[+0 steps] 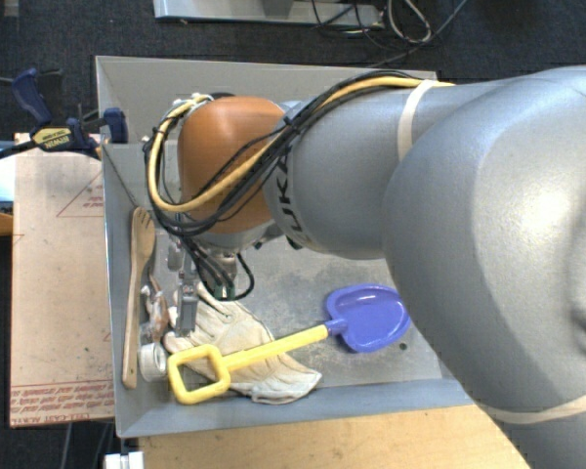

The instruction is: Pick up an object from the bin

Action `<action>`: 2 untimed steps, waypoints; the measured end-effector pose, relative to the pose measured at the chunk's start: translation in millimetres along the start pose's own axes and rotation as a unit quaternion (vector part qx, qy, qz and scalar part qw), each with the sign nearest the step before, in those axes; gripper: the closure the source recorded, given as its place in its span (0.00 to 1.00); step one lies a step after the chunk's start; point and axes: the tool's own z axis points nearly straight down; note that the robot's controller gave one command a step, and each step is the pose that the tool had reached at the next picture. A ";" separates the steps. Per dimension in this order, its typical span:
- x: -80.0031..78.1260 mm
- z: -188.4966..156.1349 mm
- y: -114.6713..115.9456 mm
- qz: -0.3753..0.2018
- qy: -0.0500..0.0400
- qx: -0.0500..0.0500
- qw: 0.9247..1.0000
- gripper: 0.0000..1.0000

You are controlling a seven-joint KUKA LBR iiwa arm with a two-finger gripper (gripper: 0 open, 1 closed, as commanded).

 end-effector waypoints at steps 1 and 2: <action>0.1 -0.2 0.0 0.000 0.000 0.000 1.000 0.00; 8.4 -18.4 -4.6 0.004 0.006 0.002 1.000 0.00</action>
Offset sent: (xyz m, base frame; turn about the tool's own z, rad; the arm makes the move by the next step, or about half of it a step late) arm -0.0357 -0.0244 0.1591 0.0605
